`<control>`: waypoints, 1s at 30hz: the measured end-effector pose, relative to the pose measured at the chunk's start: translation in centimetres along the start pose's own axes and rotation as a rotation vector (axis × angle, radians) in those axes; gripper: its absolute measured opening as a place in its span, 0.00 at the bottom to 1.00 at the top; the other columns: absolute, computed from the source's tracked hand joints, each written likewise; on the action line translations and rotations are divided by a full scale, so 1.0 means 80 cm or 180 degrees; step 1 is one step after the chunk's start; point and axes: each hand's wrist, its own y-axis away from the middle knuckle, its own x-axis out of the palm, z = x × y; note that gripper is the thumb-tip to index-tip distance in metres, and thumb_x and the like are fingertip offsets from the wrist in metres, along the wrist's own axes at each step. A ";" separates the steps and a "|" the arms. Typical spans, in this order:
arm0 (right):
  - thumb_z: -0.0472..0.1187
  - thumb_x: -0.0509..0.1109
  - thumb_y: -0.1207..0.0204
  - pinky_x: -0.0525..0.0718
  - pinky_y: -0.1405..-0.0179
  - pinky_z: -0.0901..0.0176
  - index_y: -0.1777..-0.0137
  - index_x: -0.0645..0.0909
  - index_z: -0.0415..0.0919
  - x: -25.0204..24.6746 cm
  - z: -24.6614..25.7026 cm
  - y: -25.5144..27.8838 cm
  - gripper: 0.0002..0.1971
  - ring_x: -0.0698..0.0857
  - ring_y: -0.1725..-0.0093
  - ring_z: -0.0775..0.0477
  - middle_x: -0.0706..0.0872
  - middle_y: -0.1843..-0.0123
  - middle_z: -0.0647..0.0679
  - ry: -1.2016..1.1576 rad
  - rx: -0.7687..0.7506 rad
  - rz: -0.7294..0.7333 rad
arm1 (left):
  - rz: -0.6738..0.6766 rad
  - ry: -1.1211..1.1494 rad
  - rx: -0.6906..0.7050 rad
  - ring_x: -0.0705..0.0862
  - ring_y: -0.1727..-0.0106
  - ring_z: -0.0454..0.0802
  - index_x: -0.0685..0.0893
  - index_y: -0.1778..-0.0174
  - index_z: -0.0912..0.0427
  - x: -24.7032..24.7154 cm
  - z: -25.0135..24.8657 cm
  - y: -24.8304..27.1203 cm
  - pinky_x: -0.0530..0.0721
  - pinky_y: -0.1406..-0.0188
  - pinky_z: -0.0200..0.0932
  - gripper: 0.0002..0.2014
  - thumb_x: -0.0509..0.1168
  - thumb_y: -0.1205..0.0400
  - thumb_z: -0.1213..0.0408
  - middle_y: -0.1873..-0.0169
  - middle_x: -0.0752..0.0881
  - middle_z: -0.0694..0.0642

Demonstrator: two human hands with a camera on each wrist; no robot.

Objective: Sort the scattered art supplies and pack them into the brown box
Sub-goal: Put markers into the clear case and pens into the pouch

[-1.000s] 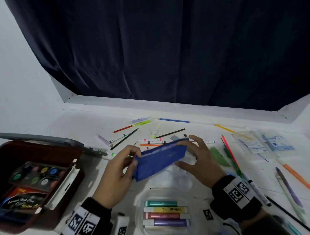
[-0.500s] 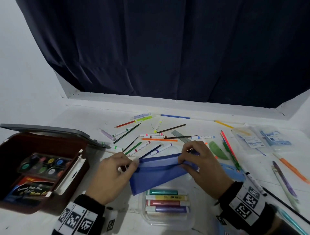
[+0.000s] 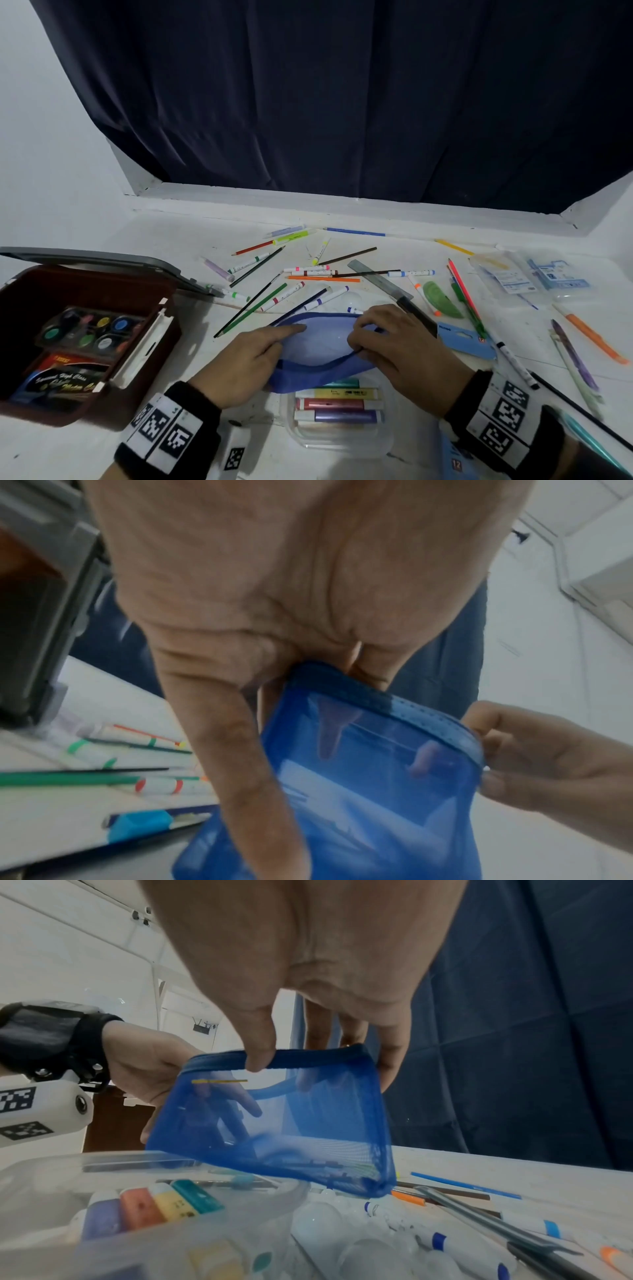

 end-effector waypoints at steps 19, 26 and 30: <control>0.35 0.68 0.21 0.75 0.39 0.68 0.43 0.83 0.40 -0.073 -0.026 0.054 0.08 0.81 0.40 0.52 0.83 0.43 0.50 -0.0830 0.1047 -0.1430 | -0.0582 0.0142 0.0913 0.83 0.33 0.33 0.88 0.37 0.39 -0.009 -0.054 -0.020 0.81 0.34 0.35 0.16 0.74 0.19 0.61 0.37 0.86 0.31; 0.42 0.72 0.22 0.76 0.47 0.70 0.52 0.81 0.54 -0.088 -0.083 0.156 0.05 0.85 0.57 0.58 0.84 0.58 0.57 -0.0302 0.2041 -0.0208 | -0.0389 0.0325 0.0957 0.83 0.33 0.35 0.85 0.33 0.41 0.029 -0.077 -0.035 0.80 0.31 0.37 0.21 0.72 0.20 0.65 0.38 0.87 0.35; 0.51 0.72 0.24 0.80 0.55 0.56 0.53 0.77 0.59 -0.090 -0.102 0.214 0.06 0.82 0.56 0.52 0.79 0.57 0.58 0.0098 0.2860 0.0700 | -0.0154 0.0636 0.0915 0.84 0.32 0.39 0.86 0.32 0.40 0.054 -0.100 -0.039 0.87 0.38 0.56 0.19 0.69 0.19 0.59 0.37 0.88 0.38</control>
